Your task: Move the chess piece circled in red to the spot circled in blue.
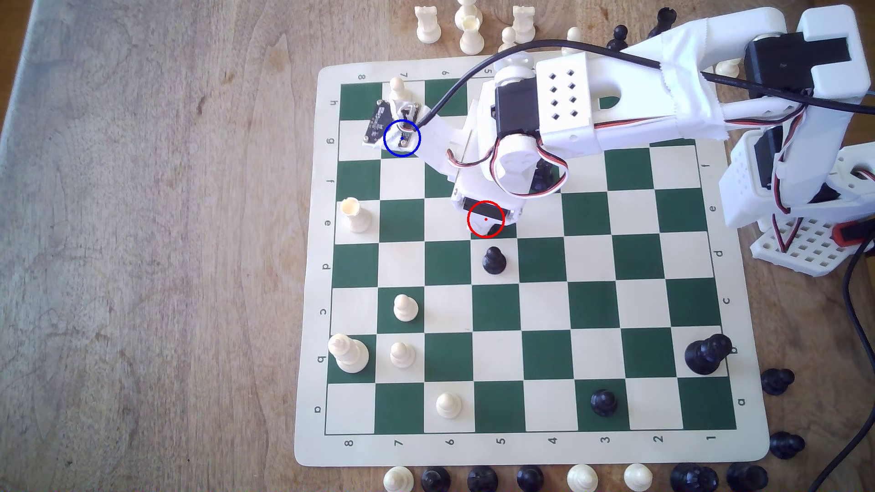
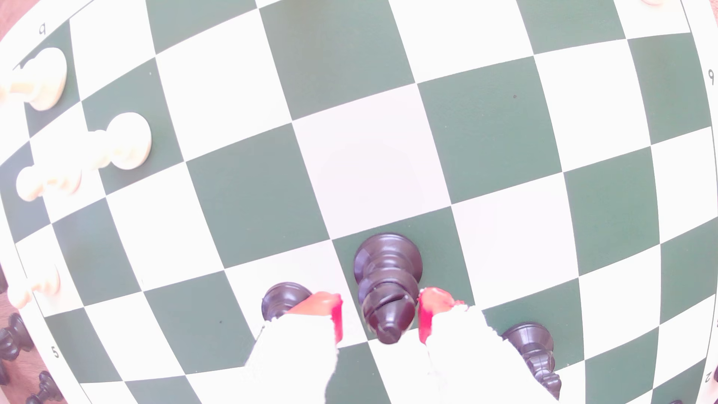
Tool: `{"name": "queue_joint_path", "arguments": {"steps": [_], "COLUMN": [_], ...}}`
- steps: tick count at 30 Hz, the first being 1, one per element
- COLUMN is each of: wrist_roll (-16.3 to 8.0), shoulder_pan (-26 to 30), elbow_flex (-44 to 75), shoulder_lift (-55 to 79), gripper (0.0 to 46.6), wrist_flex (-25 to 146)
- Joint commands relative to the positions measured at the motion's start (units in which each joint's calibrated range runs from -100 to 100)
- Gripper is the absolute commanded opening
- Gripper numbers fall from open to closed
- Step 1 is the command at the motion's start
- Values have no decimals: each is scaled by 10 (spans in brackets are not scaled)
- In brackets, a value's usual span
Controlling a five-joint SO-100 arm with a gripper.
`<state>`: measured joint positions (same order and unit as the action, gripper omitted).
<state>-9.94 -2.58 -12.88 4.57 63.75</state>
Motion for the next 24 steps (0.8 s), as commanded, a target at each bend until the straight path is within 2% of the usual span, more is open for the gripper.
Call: {"name": "queue_joint_path", "arguments": {"steps": [1,9,15,21,24], "wrist_roll": [1,1,3,0,-4], "shoulder_pan": [2,2,4,6,0], "elbow_flex": [5,2,2,17,112], "shoulder_lift": [-2,-2,-3,-18,-18], "gripper": [107,88,3,3,3], "wrist_flex": [-5,-8,-8,8,79]}}
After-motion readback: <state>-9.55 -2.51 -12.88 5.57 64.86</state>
